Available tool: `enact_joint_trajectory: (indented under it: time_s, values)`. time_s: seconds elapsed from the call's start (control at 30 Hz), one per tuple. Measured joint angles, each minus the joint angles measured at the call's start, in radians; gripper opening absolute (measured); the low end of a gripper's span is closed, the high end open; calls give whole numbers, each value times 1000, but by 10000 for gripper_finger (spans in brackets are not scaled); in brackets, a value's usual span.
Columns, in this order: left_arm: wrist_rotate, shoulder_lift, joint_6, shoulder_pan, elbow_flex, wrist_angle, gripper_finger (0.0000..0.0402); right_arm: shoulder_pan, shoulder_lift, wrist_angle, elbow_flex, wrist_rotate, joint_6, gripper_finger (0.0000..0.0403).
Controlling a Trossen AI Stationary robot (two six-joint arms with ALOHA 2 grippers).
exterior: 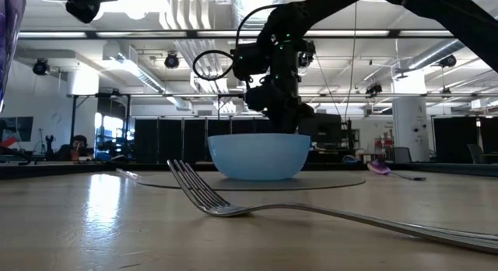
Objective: Pick & Place Utensil
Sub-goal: Put the blue bowl on the gray mat, then put the violet cup on the gray mat to the top left of the blue bowl
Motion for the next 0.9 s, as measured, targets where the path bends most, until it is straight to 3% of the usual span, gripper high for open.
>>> enact_joint_trajectory:
  time_s: [0.57, 0.9]
  values:
    - [1, 2, 16, 0, 0, -5, 0, 0, -26, -41, 68, -2, -84, 148]
    - [1, 39, -51, 0, 0, -5, 0, 0, -141, -107, 103, -3, -185, 173]
